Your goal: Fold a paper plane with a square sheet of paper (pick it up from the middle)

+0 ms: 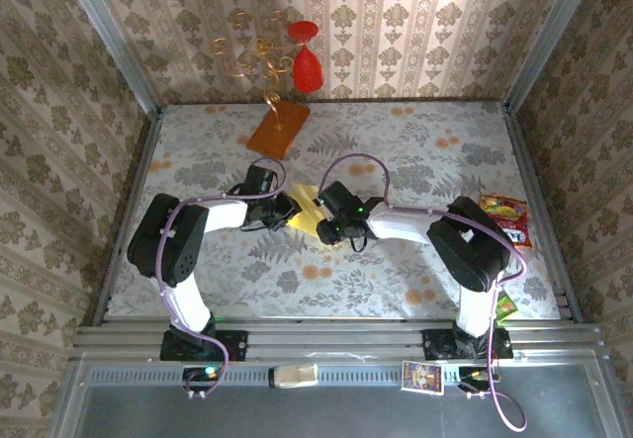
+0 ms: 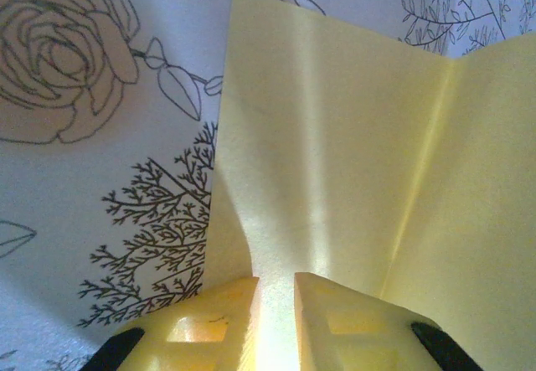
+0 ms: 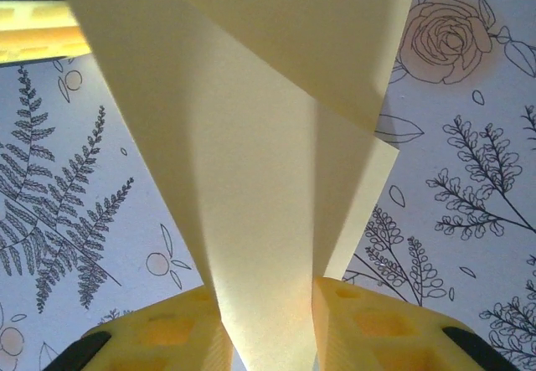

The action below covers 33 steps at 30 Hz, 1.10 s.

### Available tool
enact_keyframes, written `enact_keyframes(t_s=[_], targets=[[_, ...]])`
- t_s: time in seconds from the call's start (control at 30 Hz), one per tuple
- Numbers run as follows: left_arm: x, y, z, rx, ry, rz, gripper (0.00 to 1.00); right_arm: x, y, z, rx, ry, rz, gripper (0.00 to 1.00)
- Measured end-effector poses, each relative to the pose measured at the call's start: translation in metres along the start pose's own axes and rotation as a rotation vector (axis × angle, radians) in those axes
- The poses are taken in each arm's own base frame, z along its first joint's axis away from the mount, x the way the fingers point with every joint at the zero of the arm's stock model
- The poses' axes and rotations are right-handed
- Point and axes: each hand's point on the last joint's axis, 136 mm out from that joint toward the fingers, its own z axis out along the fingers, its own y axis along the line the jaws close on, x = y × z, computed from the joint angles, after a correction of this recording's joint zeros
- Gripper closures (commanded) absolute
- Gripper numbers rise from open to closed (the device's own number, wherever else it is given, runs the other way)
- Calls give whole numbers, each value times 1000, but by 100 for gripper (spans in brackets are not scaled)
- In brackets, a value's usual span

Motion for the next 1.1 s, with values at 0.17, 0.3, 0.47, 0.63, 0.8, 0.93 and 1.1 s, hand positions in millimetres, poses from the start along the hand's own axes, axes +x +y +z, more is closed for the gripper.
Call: enact_keyframes(t_s=[0.17, 0.3, 0.47, 0.63, 0.8, 0.93, 1.1], targets=[[0, 0, 0, 0, 0, 0, 81, -6, 2, -2, -4, -12, 0, 72], [0, 0, 0, 0, 0, 0, 81, -8, 3, -2, -6, -17, 0, 73], [0, 0, 0, 0, 0, 0, 81, -7, 3, -2, -6, -15, 0, 72], [0, 0, 0, 0, 0, 0, 81, -3, 3, -2, -3, 0, 7, 70], [0, 0, 0, 0, 0, 0, 81, -3, 3, -3, -2, 7, 22, 73], [0, 0, 0, 0, 0, 0, 81, -5, 4, -4, -2, 5, 26, 77], [0, 0, 0, 0, 0, 0, 81, -4, 4, -3, -3, 9, 29, 78]])
